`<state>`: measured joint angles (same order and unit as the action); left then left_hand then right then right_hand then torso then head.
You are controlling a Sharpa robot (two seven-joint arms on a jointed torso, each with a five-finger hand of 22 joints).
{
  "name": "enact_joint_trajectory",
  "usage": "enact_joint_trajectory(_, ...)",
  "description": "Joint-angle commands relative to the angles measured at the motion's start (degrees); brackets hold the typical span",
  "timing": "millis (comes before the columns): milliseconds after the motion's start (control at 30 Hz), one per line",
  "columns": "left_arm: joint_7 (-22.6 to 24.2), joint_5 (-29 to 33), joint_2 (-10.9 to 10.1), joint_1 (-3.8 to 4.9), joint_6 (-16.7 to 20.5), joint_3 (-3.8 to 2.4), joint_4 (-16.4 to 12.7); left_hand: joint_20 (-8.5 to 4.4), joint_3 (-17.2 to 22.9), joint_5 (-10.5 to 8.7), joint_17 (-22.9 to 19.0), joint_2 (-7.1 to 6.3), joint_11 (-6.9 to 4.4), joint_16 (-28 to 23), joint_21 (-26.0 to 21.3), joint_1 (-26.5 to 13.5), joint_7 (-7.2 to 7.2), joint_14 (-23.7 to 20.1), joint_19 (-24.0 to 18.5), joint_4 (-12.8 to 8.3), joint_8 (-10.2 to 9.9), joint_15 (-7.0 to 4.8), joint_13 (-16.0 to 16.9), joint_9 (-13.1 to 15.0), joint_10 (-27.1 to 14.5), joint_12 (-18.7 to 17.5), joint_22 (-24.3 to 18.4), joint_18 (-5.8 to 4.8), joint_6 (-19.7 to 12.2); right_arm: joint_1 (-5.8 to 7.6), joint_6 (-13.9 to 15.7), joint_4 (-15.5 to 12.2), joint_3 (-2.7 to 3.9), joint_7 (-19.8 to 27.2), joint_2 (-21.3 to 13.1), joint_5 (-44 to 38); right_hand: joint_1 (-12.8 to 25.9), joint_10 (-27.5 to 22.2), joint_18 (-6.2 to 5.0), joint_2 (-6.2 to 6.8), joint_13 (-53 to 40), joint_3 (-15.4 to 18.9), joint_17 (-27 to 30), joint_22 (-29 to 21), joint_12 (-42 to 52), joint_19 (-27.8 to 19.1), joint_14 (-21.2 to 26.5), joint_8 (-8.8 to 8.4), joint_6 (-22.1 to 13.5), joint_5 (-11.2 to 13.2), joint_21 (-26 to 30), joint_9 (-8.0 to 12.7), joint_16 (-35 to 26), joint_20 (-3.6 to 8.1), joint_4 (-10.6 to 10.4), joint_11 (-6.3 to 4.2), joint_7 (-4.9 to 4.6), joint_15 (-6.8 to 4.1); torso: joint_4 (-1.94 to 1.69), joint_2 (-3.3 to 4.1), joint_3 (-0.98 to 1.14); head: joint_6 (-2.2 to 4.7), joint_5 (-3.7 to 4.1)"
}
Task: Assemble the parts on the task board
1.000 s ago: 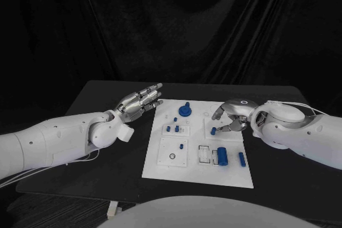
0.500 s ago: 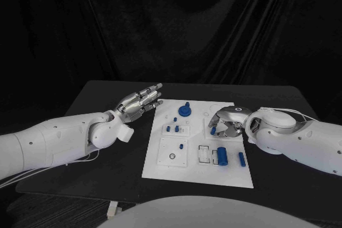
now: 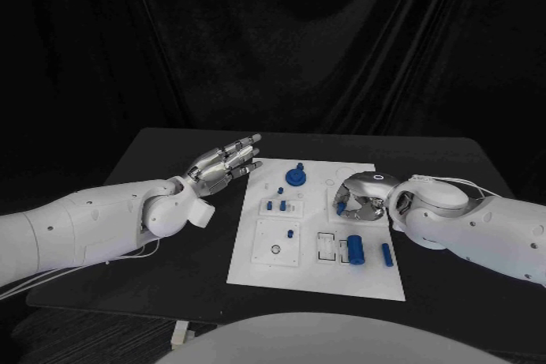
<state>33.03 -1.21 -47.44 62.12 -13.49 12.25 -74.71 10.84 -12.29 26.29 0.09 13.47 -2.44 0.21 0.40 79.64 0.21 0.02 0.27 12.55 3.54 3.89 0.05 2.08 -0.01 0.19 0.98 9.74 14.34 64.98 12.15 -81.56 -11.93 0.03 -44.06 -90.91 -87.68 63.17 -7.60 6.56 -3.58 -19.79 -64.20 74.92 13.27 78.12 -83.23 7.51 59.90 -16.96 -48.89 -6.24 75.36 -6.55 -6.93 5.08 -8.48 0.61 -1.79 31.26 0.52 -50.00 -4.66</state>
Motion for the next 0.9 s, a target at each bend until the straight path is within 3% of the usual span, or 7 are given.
enact_joint_trajectory(33,0.6,0.2,0.0,-0.12,-0.9,-0.05,0.0,0.19,0.1,0.29,-0.1,0.37,0.52,-0.2,-0.1,0.1,0.23,0.0,0.1,-0.5,0.4,0.32,-0.1,0.0,0.0,-0.2,0.1,0.54,0.3,-0.13,4.7,-0.6,0.05,1.3,-0.3,-0.1,-0.1,2.9,0.68,0.28,-0.1,-0.7,-0.4,6.1,-0.1,0.4,-0.3,1.26,2.6,1.0,-1.5,-1.1,0.5,0.95,0.4,-0.95,0.87,-1.07,-0.03,0.01,0.02,0.0,-0.23)
enact_joint_trajectory(100,0.6,0.2,0.0,-0.13,-0.9,-0.05,0.0,0.25,0.1,0.37,-0.1,0.46,0.53,-0.2,-0.1,0.1,0.23,0.0,0.1,-0.5,0.4,0.4,-0.1,0.0,0.0,-0.2,0.1,0.54,0.3,-0.13,6.2,-1.1,0.05,1.8,-0.7,-0.1,0.3,4.7,0.81,0.19,-0.1,-0.7,-0.7,6.3,-0.5,0.7,-0.6,2.03,4.3,1.9,-2.4,-1.8,0.6,1.42,0.6,-1.55,1.53,-1.64,-0.02,-0.01,0.01,0.0,-0.38)
enact_joint_trajectory(267,0.5,0.2,0.0,-0.16,-1.0,-0.05,0.1,0.34,0.2,0.53,-0.1,0.66,0.54,-0.2,-0.1,0.2,0.23,0.0,0.1,-0.6,0.4,0.52,-0.1,0.0,0.0,-0.2,0.2,0.55,0.2,0.13,8.5,-2.5,0.06,2.1,-1.5,-0.1,0.8,6.1,0.92,0.12,-0.2,-0.5,-0.8,6.4,-1.1,0.9,-0.8,2.46,5.3,2.6,-3.0,-2.6,0.5,1.82,0.7,-2.06,1.92,-1.96,0.0,-0.05,-0.02,0.0,-0.63)
enact_joint_trajectory(367,0.4,0.2,0.0,-0.18,-1.0,-0.05,0.1,0.39,0.2,0.61,-0.1,0.77,0.53,-0.2,-0.1,0.2,0.23,0.0,0.1,-0.6,0.4,0.58,-0.1,0.0,0.0,-0.2,0.2,0.55,0.2,0.94,8.8,-3.6,0.06,1.6,-1.9,-0.1,1.3,6.9,0.97,0.2,-0.2,-0.2,-0.8,6.4,-1.6,1.0,-0.9,2.63,5.8,3.5,-3.3,-3.1,0.5,2.02,0.8,-2.3,2.18,-2.16,0.01,-0.05,-0.01,0.0,-0.67)
enact_joint_trajectory(667,0.0,0.2,0.0,-0.22,-1.0,-0.05,0.3,0.46,0.3,0.78,-0.1,0.97,0.54,-0.2,-0.1,0.3,0.23,0.0,0.1,-0.7,0.5,0.67,-0.1,0.0,0.0,-0.2,0.2,0.55,0.2,4.74,5.2,-8.4,0.06,-1.5,-3.6,-0.1,1.5,7.4,0.97,0.18,-0.2,0.0,-0.5,6.4,-2.0,1.0,-0.9,2.77,6.2,4.2,-3.2,-3.6,0.2,2.15,0.9,-2.45,2.35,-2.28,-0.02,-0.12,0.0,0.0,-0.85)
enact_joint_trajectory(900,-0.2,0.2,0.3,-0.27,-1.1,-0.05,0.6,0.46,0.3,0.78,-0.1,0.97,0.54,-0.2,-0.1,0.3,0.23,0.0,0.1,-0.7,0.5,0.67,-0.1,0.0,0.0,-0.2,0.2,0.55,0.2,5.85,2.9,-13.0,0.06,-2.1,-3.3,1.1,1.5,7.6,1.01,0.17,-0.2,0.0,-0.7,6.4,-2.2,1.1,-0.9,2.78,6.3,4.2,-3.4,-3.7,0.2,2.19,0.9,-2.5,2.4,-2.33,-0.04,-0.07,-0.02,0.0,-0.64)
